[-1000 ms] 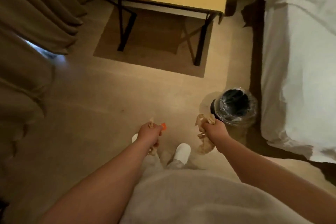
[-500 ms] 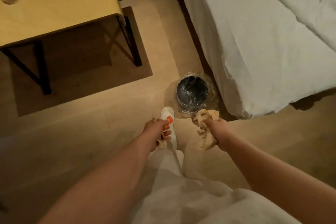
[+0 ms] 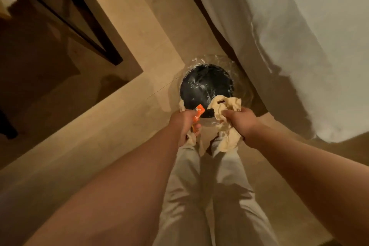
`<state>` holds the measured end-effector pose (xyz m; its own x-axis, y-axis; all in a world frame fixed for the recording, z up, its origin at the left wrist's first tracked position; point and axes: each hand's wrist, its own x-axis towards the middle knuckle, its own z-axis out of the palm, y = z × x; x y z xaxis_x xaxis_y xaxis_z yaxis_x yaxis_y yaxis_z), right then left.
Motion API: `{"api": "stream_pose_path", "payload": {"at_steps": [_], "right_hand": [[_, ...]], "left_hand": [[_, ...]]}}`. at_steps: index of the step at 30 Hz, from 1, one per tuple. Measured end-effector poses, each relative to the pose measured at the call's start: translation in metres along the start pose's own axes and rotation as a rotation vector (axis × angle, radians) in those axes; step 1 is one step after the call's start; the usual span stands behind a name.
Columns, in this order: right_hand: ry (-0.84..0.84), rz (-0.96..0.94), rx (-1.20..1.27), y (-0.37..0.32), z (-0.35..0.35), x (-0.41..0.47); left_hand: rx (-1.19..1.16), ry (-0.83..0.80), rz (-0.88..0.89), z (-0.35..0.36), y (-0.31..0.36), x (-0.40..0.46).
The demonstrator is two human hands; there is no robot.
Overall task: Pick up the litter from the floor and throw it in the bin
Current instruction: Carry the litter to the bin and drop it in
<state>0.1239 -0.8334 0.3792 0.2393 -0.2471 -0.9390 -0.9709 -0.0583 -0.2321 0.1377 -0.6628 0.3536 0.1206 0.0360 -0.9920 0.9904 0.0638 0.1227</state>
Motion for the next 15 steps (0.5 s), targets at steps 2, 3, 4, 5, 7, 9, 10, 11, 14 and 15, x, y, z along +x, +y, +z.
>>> {"api": "stream_pose_path", "payload": {"at_steps": [2,3,4,5,7,9,10,11,14,15], "right_hand": [[-0.032,0.031,-0.006,0.005,0.008,0.045],[-0.041,0.038,-0.009,0.006,0.011,0.066],[-0.041,0.048,-0.013,0.007,0.015,0.086],[-0.034,0.048,-0.011,0.008,0.019,0.106],[-0.019,0.045,0.0,0.004,0.028,0.141],[-0.014,0.062,0.026,0.001,0.038,0.176],[-0.027,0.073,0.037,-0.003,0.042,0.188],[-0.032,0.078,0.061,-0.006,0.048,0.2],[-0.061,0.103,0.124,-0.014,0.059,0.227],[-0.07,0.11,0.146,-0.013,0.061,0.234]], "left_hand": [[-0.011,0.033,0.009,0.007,0.006,0.044],[-0.02,0.034,0.004,0.011,0.008,0.065],[-0.032,0.025,-0.01,0.015,0.009,0.084],[-0.054,0.005,-0.034,0.019,0.011,0.102],[-0.096,-0.028,-0.063,0.027,0.016,0.132],[-0.086,-0.024,-0.058,0.034,0.021,0.164],[-0.081,-0.025,-0.048,0.039,0.025,0.176],[-0.047,-0.013,-0.027,0.043,0.029,0.187],[0.044,0.077,0.016,0.052,0.04,0.212],[0.05,0.094,0.013,0.053,0.04,0.22]]}}
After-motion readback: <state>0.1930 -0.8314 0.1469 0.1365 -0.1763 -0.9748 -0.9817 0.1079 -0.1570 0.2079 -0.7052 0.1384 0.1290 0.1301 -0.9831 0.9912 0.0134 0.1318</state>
